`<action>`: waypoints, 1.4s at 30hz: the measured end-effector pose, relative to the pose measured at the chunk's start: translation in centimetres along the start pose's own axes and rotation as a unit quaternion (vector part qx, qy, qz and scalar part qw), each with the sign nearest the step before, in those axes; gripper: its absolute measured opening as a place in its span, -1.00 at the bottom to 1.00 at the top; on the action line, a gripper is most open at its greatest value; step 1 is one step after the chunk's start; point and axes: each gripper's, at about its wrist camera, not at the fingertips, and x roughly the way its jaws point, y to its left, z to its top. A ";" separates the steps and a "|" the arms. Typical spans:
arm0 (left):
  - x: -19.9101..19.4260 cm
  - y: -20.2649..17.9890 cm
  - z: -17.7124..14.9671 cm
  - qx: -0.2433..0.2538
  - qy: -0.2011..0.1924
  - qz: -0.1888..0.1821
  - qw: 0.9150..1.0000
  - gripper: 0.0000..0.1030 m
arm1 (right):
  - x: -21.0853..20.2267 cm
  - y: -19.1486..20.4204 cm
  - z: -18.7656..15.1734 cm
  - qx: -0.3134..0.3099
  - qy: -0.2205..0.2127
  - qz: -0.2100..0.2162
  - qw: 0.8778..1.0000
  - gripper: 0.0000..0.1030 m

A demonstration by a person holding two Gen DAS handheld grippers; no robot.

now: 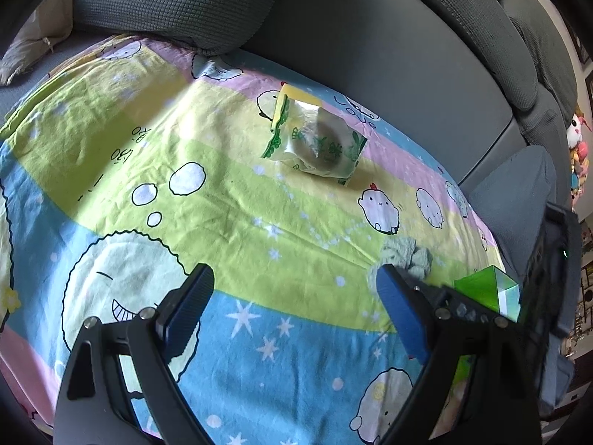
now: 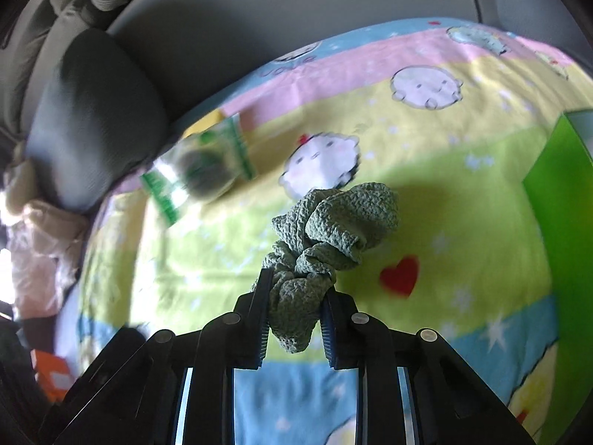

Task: Organize objects
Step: 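Move the right gripper back to the green knitted cloth, then grasp the green knitted cloth with the right gripper and lift it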

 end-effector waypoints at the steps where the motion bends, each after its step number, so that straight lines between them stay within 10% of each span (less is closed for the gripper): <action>1: 0.0 0.2 0.0 -0.004 0.002 0.000 1.000 0.73 | -0.2 0.1 -0.4 0.001 0.006 0.006 1.000 -0.52; 7: 0.0 0.9 0.1 -0.020 0.012 0.000 1.000 0.73 | -0.3 1.4 -2.4 -0.033 0.059 0.017 0.998 -0.51; 14: 0.9 0.1 -0.2 -0.012 0.046 -0.025 0.999 0.73 | -2.5 0.2 -1.9 -0.018 0.027 -0.018 0.999 0.35; 30: 3.3 -3.7 -2.3 0.061 0.114 -0.079 0.988 0.64 | -2.9 -2.4 0.4 0.065 -0.038 0.024 0.997 0.16; 42: 6.1 -6.1 -4.5 0.111 0.147 -0.036 0.982 -0.35 | 0.8 -3.8 -0.1 0.081 0.021 0.045 0.995 -0.29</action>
